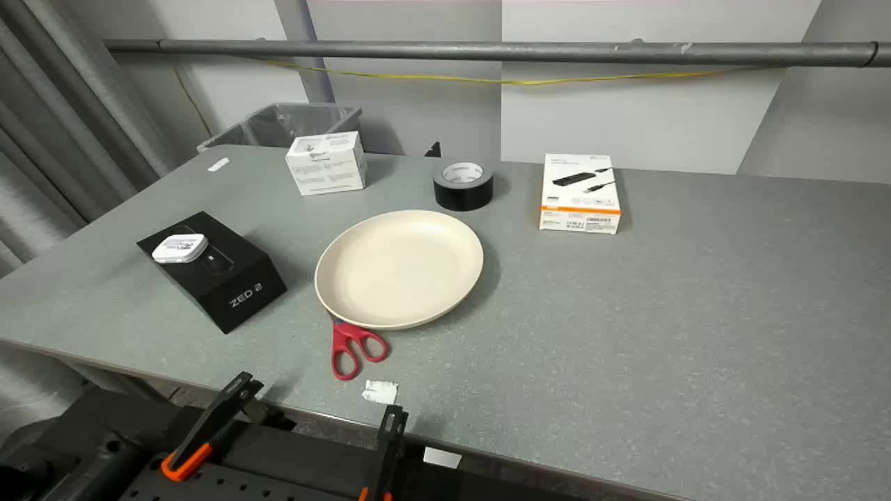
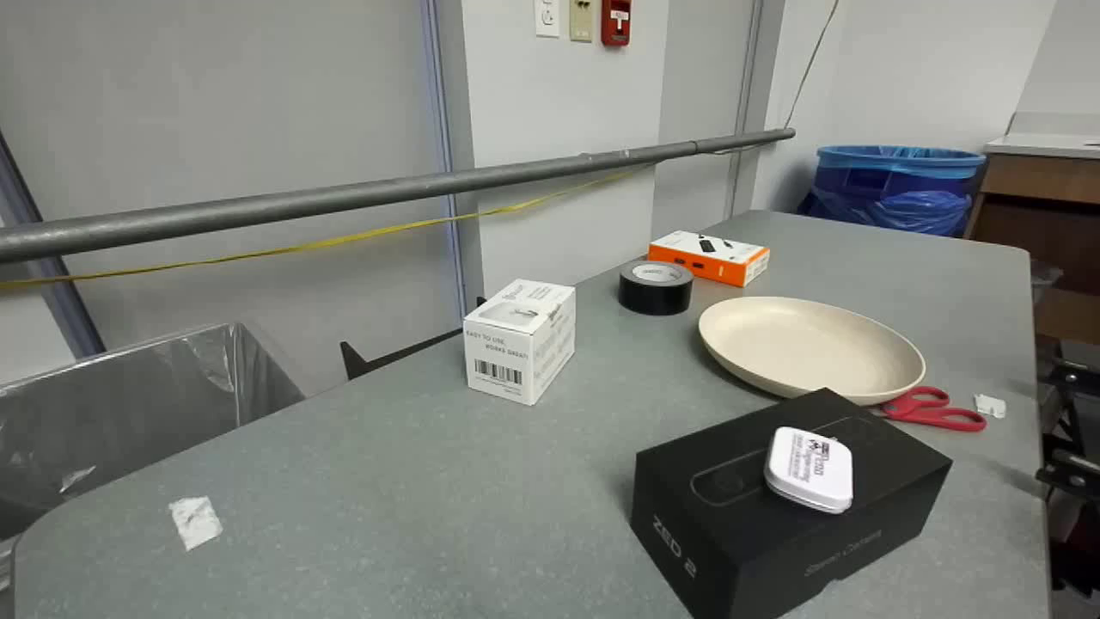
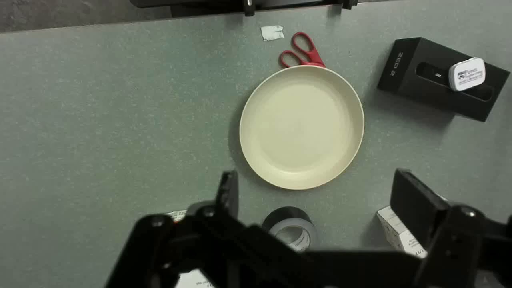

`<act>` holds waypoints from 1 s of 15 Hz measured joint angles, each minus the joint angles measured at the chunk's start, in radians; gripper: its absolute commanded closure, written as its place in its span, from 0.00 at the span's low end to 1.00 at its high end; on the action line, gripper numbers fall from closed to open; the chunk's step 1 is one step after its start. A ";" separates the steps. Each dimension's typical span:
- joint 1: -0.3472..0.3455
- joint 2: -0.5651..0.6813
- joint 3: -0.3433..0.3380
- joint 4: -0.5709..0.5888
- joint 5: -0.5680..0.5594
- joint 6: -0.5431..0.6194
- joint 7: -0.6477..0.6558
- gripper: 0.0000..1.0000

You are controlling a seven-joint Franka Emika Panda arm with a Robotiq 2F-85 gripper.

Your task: Place the black tape on the white plate

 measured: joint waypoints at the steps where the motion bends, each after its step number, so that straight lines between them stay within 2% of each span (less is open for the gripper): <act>1: 0.000 0.000 0.000 -0.001 0.000 0.000 0.000 0.00; 15: 0.001 0.031 0.016 -0.004 0.018 0.032 0.004 0.00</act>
